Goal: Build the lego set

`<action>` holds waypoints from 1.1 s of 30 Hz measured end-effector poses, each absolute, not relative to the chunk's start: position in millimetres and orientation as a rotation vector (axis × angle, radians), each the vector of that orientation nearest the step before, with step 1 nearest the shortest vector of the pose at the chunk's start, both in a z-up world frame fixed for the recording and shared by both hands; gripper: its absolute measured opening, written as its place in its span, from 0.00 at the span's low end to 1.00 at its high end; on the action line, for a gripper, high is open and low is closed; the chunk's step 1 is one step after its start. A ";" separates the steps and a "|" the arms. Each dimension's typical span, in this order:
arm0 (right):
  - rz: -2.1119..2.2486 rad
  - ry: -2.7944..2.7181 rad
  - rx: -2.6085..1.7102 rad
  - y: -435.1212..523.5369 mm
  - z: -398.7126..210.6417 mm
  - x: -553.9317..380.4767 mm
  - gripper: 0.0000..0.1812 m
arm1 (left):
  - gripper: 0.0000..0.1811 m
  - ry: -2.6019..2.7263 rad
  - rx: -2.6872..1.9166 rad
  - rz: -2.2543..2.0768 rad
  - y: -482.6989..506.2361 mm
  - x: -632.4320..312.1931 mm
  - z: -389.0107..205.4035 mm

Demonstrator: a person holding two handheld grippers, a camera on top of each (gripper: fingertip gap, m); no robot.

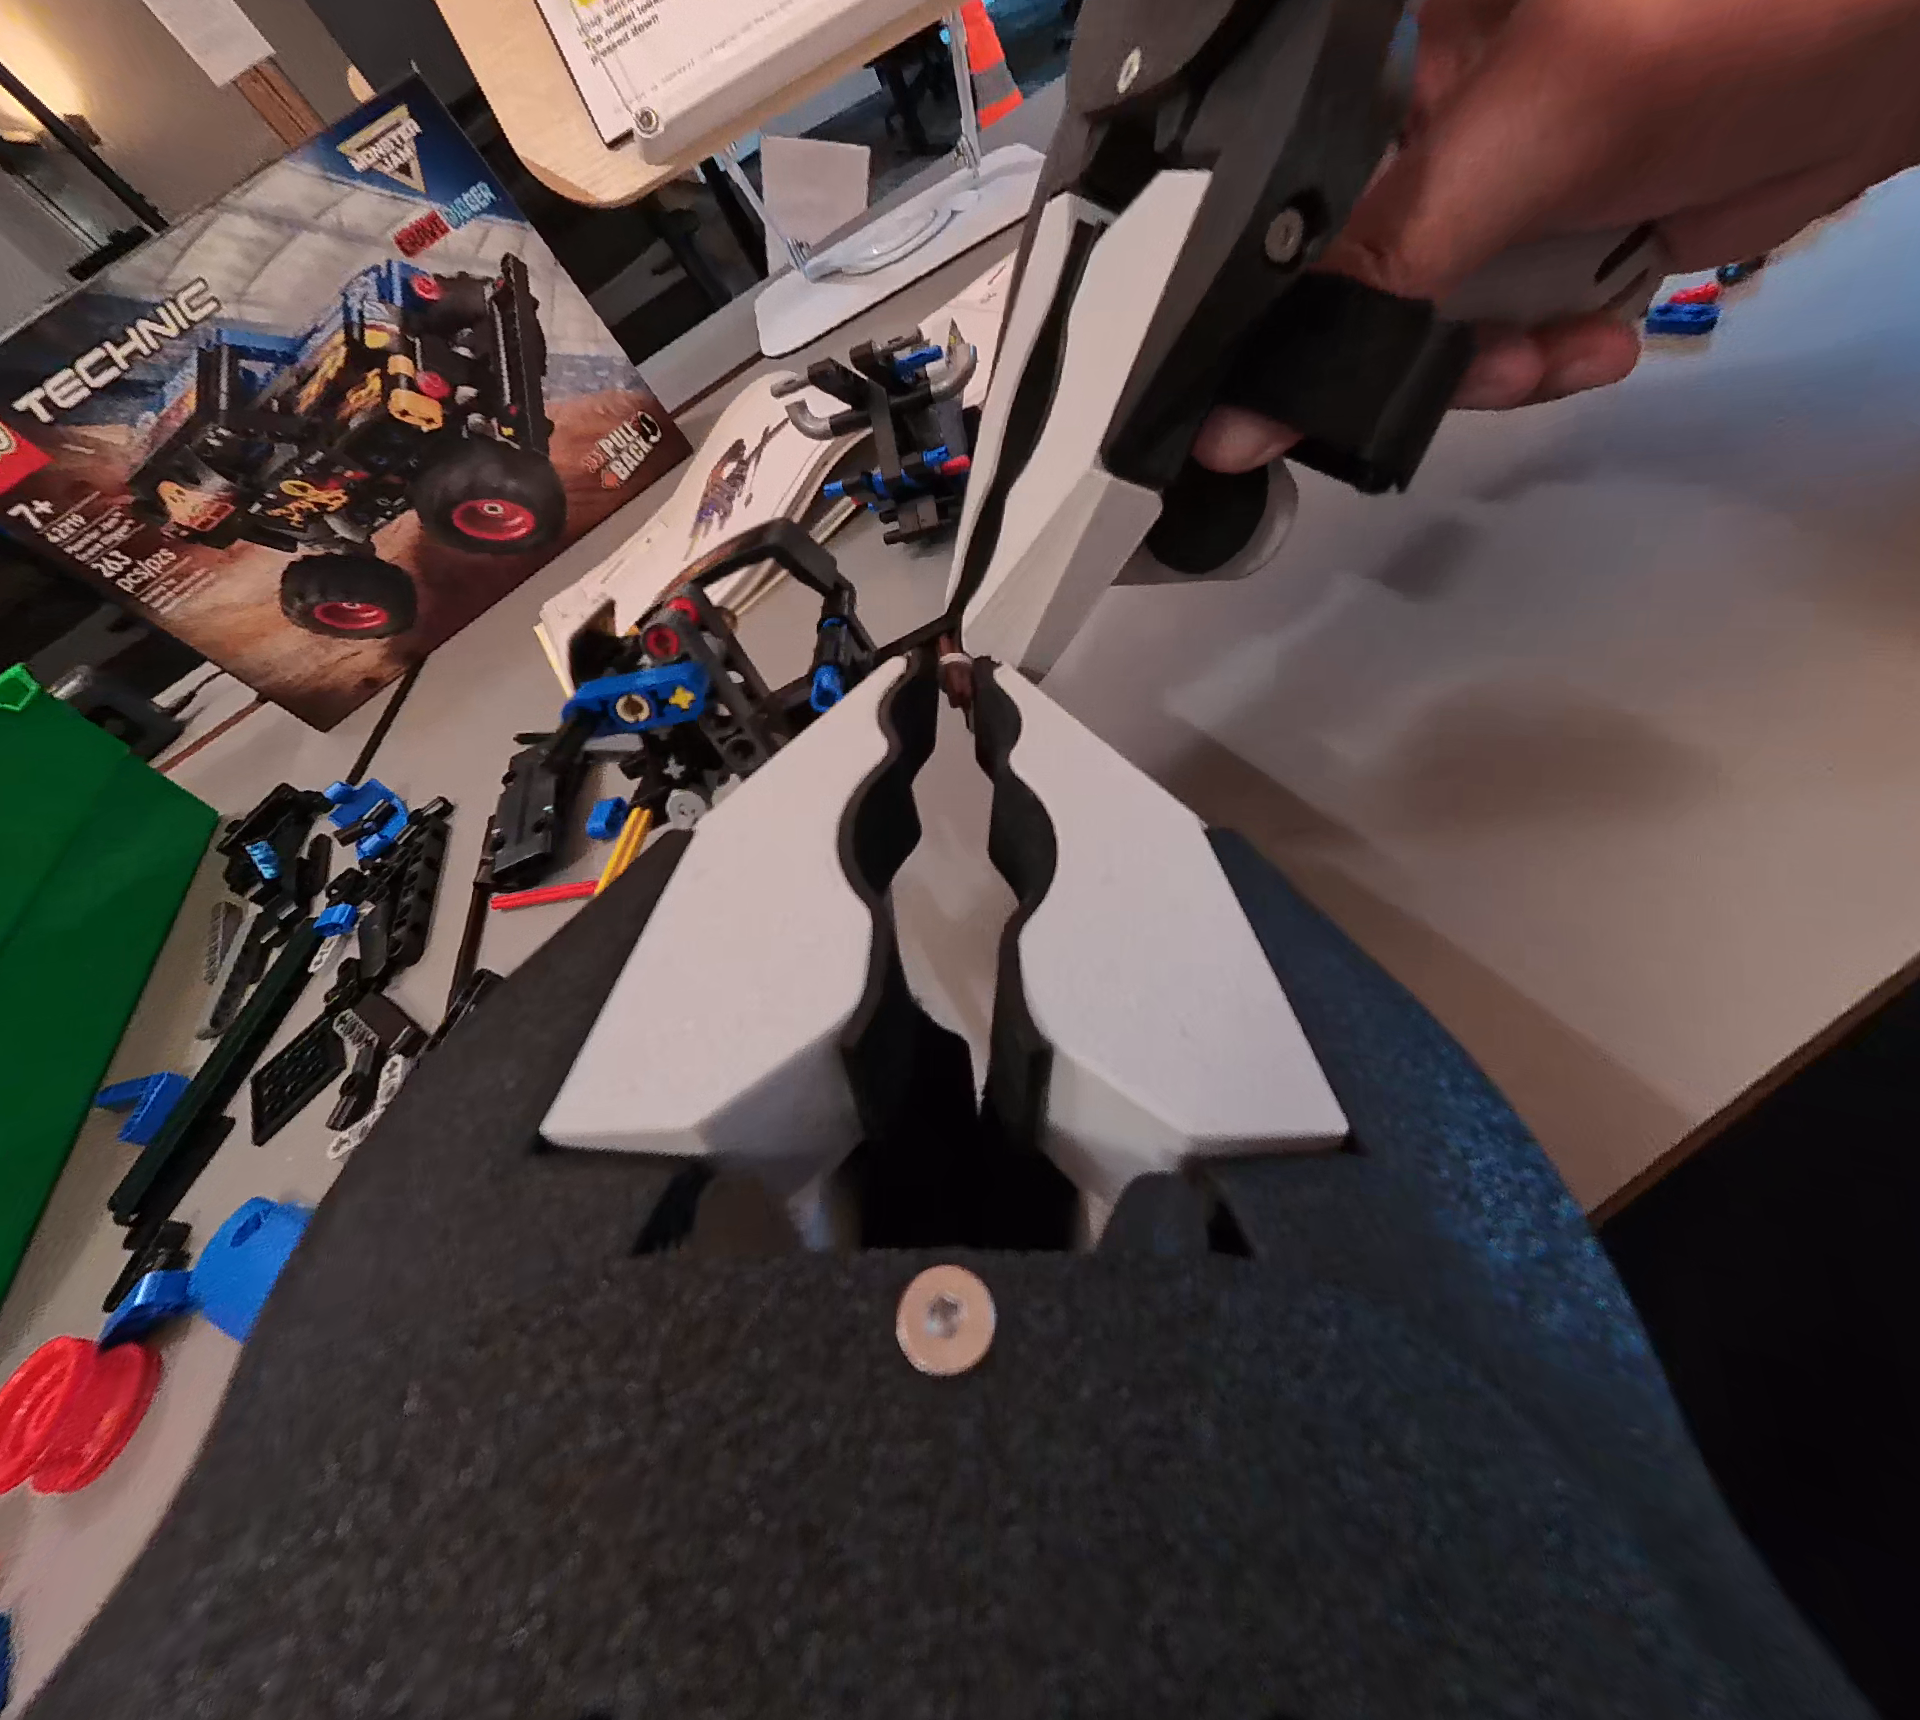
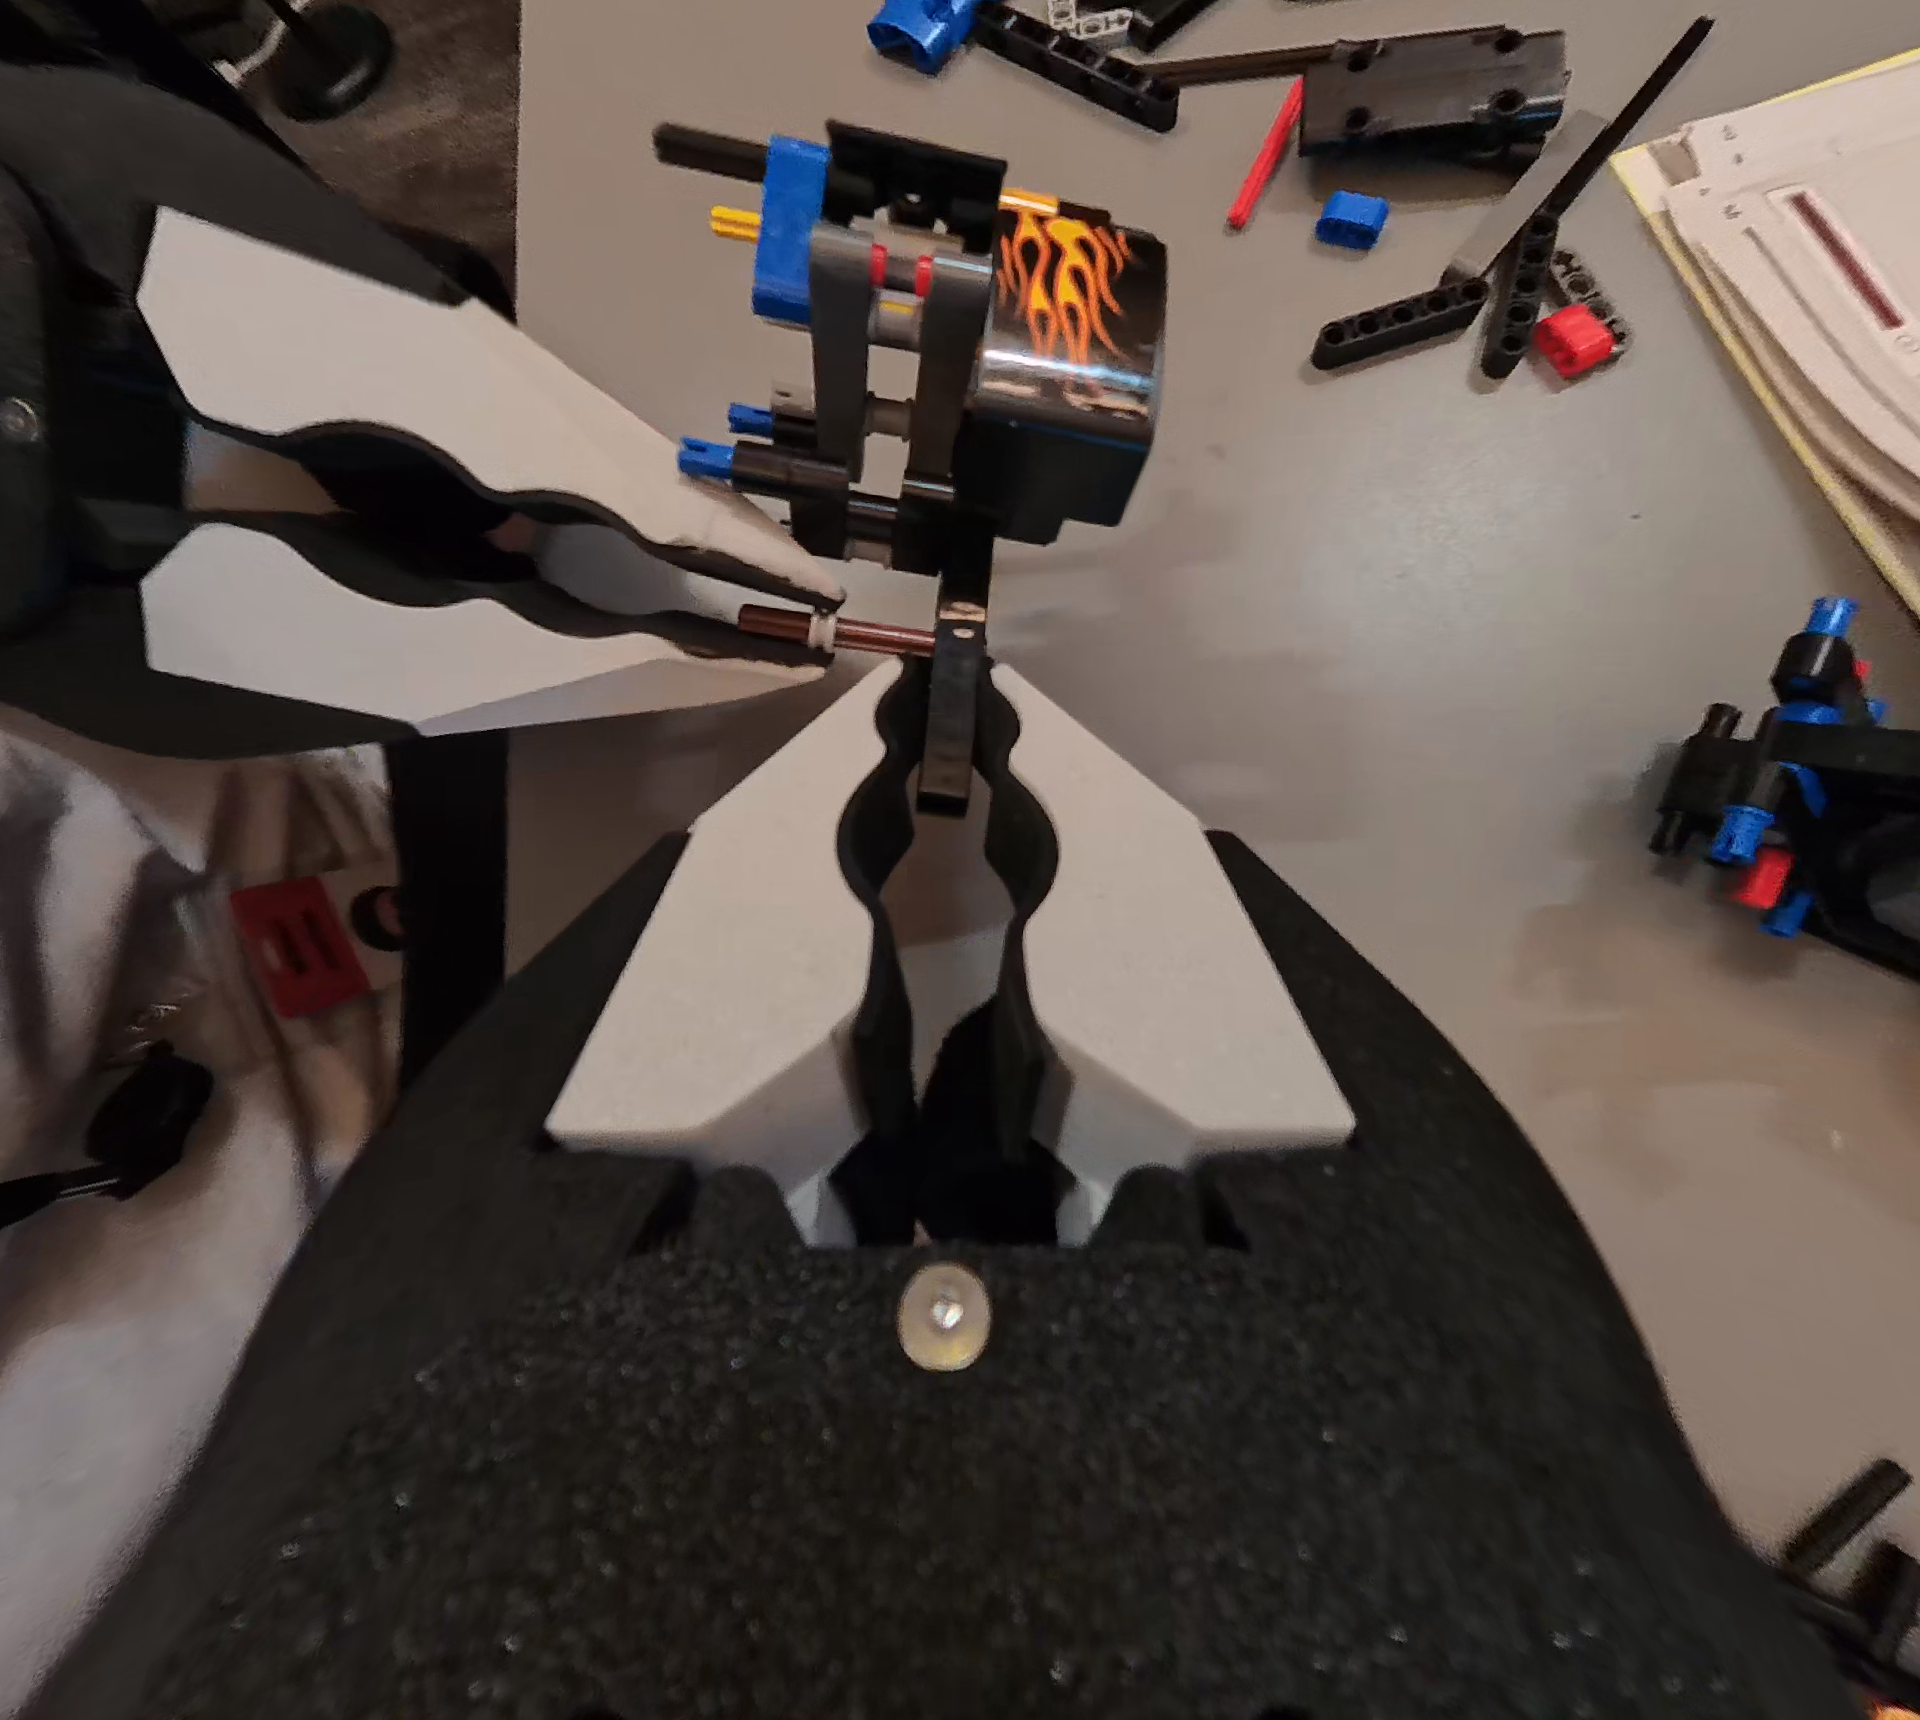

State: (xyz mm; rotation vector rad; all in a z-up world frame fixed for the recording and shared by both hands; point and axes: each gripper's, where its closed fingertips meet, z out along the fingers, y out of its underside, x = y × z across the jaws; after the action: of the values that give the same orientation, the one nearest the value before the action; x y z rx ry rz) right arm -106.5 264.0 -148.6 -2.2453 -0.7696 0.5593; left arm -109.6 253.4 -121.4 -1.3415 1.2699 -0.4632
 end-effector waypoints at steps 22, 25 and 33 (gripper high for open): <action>0.085 -1.106 -1.892 261.8 -134.7 -96.0 0.17 | 0.01 1.433 -1.447 -0.691 250.3 -111.9 -135.8; -0.072 -1.231 -1.709 257.6 -129.9 -101.9 0.12 | 0.01 1.459 -1.465 -0.771 247.5 -112.1 -136.3; -0.308 -1.399 -1.560 255.5 -146.0 -111.4 0.10 | 0.01 1.492 -1.490 -0.824 245.9 -111.7 -139.2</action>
State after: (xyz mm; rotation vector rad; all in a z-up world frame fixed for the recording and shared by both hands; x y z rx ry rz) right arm -111.4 255.5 -146.0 -1.5598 -1.3988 -0.3076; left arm -111.7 245.9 -139.2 -1.4905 1.4918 -0.8240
